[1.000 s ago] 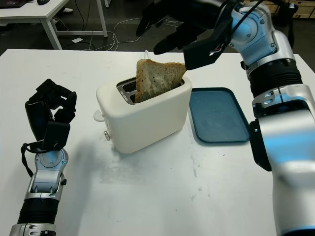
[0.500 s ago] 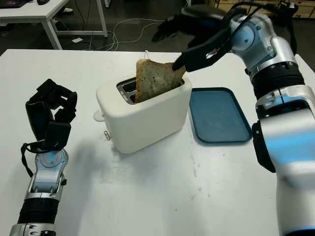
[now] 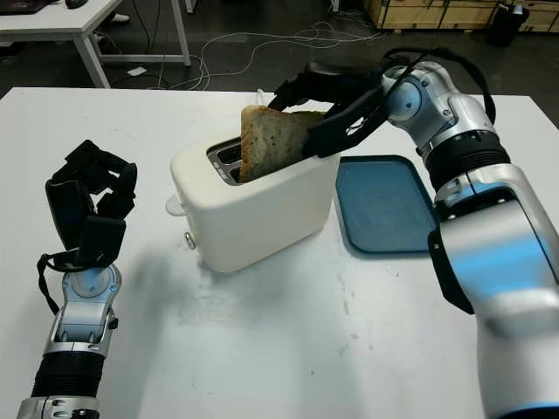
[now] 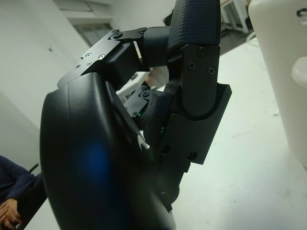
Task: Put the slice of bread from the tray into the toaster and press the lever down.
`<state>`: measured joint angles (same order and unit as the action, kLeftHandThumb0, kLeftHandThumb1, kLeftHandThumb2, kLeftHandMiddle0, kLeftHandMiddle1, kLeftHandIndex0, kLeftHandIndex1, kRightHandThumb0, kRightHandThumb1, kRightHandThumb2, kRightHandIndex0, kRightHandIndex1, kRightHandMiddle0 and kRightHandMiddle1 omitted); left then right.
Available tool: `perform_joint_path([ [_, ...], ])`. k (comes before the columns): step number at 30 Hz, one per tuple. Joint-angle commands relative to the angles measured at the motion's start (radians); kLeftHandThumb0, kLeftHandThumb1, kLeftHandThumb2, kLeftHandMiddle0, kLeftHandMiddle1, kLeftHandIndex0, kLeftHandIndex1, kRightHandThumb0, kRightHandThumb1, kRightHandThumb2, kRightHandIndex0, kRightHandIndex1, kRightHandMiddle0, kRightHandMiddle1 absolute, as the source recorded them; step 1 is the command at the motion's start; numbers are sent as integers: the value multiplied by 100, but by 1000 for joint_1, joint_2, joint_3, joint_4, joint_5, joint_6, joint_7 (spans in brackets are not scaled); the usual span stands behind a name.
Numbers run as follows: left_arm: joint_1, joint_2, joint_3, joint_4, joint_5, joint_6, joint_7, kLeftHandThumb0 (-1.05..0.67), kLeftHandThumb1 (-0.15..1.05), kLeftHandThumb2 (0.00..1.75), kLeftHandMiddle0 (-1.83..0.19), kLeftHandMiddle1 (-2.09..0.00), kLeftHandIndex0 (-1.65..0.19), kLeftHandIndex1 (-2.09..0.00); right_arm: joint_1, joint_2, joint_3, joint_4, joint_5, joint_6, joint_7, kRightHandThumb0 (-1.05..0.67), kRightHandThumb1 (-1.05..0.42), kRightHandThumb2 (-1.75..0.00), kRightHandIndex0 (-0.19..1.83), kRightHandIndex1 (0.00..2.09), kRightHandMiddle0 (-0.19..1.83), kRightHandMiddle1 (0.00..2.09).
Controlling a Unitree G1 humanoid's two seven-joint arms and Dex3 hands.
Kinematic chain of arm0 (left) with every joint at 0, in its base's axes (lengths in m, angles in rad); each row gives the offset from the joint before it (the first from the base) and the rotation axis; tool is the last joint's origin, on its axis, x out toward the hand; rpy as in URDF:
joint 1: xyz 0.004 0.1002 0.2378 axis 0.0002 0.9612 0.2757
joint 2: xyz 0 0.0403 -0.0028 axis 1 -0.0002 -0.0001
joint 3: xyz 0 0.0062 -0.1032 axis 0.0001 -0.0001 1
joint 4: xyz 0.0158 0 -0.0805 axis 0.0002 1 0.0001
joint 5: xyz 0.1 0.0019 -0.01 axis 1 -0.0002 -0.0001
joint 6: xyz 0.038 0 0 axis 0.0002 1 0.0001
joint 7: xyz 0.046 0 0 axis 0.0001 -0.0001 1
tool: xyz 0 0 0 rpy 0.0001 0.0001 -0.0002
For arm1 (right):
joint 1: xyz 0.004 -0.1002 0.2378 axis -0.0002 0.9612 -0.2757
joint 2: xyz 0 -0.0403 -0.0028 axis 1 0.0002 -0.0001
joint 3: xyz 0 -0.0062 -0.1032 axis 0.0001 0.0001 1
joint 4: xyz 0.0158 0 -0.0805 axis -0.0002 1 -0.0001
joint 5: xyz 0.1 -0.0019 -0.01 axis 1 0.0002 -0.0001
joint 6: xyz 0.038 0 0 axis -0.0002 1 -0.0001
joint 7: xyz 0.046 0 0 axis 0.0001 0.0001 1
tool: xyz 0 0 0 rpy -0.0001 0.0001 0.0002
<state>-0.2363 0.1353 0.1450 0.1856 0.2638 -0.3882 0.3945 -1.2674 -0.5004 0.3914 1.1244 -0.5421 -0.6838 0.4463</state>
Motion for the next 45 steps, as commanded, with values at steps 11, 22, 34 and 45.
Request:
perform_joint_path([
  [11,2,-5,-2,-2,0,1,1,-99,92,31,-98,-161,-83,-147,39,2,-28,-4,1,-131,-249,-49,-92,-15,103,173,77,168],
  [22,3,-5,-3,0,2,0,3,-99,92,31,-98,-160,-83,-145,23,0,-4,7,-40,-134,-324,-49,-92,-44,109,175,80,162],
  [34,7,-6,-2,-10,6,1,6,-98,92,31,-97,-161,-83,-146,5,-3,67,6,-80,-181,-258,-47,-92,-34,107,175,78,174],
  [45,6,-8,-3,-9,15,3,16,-99,92,31,-98,-161,-83,-146,22,8,87,-29,-58,-219,-180,-51,-92,-31,107,175,79,174],
])
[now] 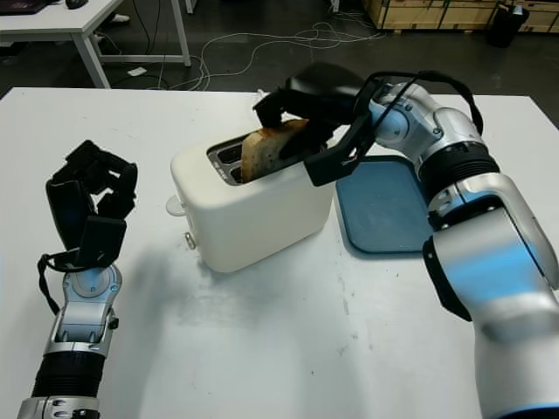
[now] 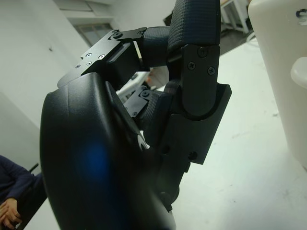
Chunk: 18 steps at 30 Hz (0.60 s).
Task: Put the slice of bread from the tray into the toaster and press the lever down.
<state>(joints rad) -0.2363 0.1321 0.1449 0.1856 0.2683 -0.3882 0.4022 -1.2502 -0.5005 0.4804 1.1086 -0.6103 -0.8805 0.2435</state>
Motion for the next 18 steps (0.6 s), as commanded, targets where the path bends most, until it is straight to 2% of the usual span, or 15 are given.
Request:
perform_joint_path([
  [1,7,-6,-3,-9,7,3,6,-99,92,31,-98,-161,-83,-146,5,9,-6,-18,23,-23,46,-51,-92,-31,105,175,78,173],
  [3,7,-7,-2,-9,2,1,6,-98,92,31,-98,-161,-83,-146,7,7,-13,-30,41,-24,86,-54,-92,-26,101,174,76,167],
  [5,8,-7,-2,-9,-1,-1,4,-98,92,30,-98,-161,-84,-146,0,2,-14,-40,52,-19,144,-61,-91,-8,75,166,65,151],
  [6,9,-7,-2,-10,-1,1,3,-98,92,30,-99,-161,-84,-146,-7,-2,-11,-46,57,-17,178,-66,-88,-4,54,150,56,121],
  [7,9,-7,-2,-9,-2,1,2,-98,92,31,-99,-161,-83,-146,-15,-7,-7,-52,59,-15,211,-71,-85,-2,37,122,55,77],
  [8,9,-7,-2,-8,-2,-1,3,-98,92,31,-99,-161,-83,-146,-22,-13,-4,-60,56,-11,235,-74,-84,-1,29,105,55,51],
  [10,9,-7,-1,-5,-1,-3,5,-98,92,31,-99,-162,-84,-147,-32,-22,-5,-75,53,1,271,-79,-80,0,14,75,50,17],
  [13,10,-8,-2,-10,-2,3,4,-98,92,31,-99,-162,-84,-147,-49,-33,-15,-91,63,27,323,-81,-78,0,2,49,40,3],
  [16,11,-8,-1,-8,-5,0,2,-98,92,31,-99,-161,-84,-147,-71,-49,-26,-113,63,51,355,-83,-79,0,0,22,29,1],
  [18,10,-7,-1,-6,-2,-2,5,-98,92,31,-99,-161,-84,-147,-82,-59,-35,-127,65,66,370,-84,-78,0,0,14,26,1],
])
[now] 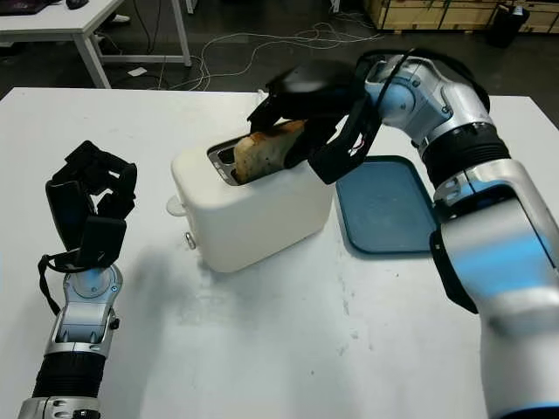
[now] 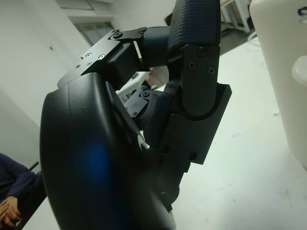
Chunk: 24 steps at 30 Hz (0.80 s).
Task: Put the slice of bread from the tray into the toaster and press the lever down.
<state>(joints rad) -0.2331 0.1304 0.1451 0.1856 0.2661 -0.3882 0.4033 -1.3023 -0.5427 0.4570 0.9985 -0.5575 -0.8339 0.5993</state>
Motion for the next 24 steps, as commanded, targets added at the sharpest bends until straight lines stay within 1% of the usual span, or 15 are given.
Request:
perform_joint_path([
  [1,6,-5,0,-4,0,-3,5,-98,92,31,-99,-161,-84,-147,-35,-20,-19,-22,17,25,20,-82,-78,0,0,9,24,1],
  [5,7,-5,-2,-5,7,2,9,-99,92,31,-100,-161,-84,-147,-53,-30,-56,-35,39,50,28,-78,-75,0,0,3,22,1],
  [8,6,-5,-2,-1,1,-5,7,-98,92,31,-100,-161,-84,-147,-68,-38,-86,-46,71,78,54,-81,-76,-1,0,0,21,0],
  [14,5,-3,-2,5,-1,-13,5,-99,92,31,-99,-161,-84,-147,-53,-33,-188,-65,222,175,151,-77,-70,0,3,2,23,1],
  [16,5,-3,-3,0,2,-4,5,-99,92,31,-100,-161,-84,-146,-24,-19,-242,-62,290,179,136,-77,-70,0,8,5,26,3],
  [17,5,-3,-3,0,3,-3,6,-99,92,32,-100,-161,-84,-147,0,-10,-272,-71,320,174,103,-77,-71,-1,14,9,30,5],
  [18,4,-3,-3,2,2,-5,6,-99,92,32,-100,-161,-84,-147,38,4,-310,-86,354,165,55,-76,-75,-1,21,25,40,7],
  [19,3,-3,-2,4,0,-8,5,-99,92,32,-100,-161,-84,-147,78,18,-345,-103,380,148,-1,-72,-79,-1,21,45,48,8],
  [20,2,-1,-2,6,-2,-9,3,-99,92,32,-100,-161,-84,-147,120,32,-375,-122,395,135,-67,-68,-83,-1,26,62,57,11],
  [21,2,0,-2,7,-3,-11,1,-99,92,32,-100,-161,-84,-147,159,46,-398,-141,402,126,-130,-63,-88,-3,38,77,69,16],
  [24,-2,1,-3,8,-8,-12,-5,-100,92,32,-100,-160,-84,-147,286,78,-448,-216,410,130,-275,-55,-92,-8,56,87,83,22],
])
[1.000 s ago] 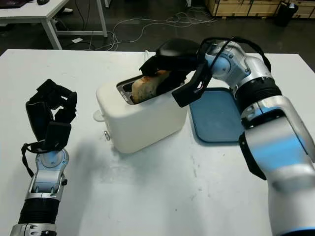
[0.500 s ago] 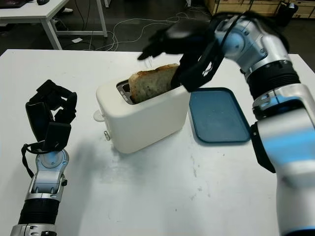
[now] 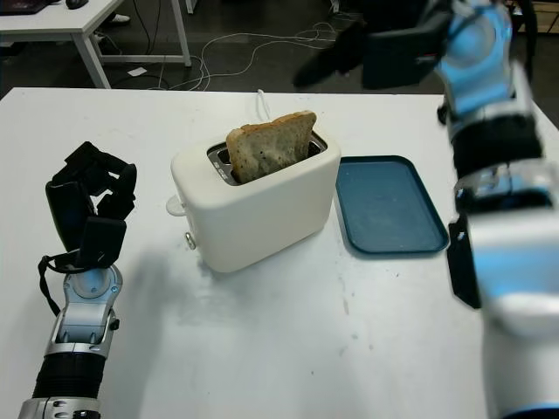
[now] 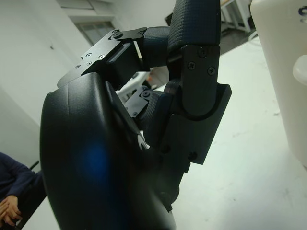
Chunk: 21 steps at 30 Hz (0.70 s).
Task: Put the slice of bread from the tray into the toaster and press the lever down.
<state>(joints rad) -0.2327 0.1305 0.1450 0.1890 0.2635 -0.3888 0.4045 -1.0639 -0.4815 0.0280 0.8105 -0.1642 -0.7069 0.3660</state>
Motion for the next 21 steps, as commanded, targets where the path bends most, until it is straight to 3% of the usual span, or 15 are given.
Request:
perform_joint_path([
  [1,-3,1,-3,3,-6,-10,-8,-99,92,31,-100,-160,-85,-147,93,30,-36,-57,33,19,-68,-53,-92,-9,59,88,84,22],
  [10,-18,4,-8,10,-5,-8,-22,-98,92,30,-100,-159,-85,-146,511,176,-126,-302,168,102,-185,-45,-92,-22,77,85,91,20],
  [15,-29,5,-16,16,1,-5,-26,-98,92,31,-101,-157,-87,-144,714,270,-143,-430,79,89,-365,-42,-92,-29,82,76,96,15],
  [21,-32,3,-19,19,-8,-9,-34,-97,92,32,-101,-157,-86,-144,847,398,-158,-497,-10,54,-591,-38,-92,-31,85,78,99,14],
])
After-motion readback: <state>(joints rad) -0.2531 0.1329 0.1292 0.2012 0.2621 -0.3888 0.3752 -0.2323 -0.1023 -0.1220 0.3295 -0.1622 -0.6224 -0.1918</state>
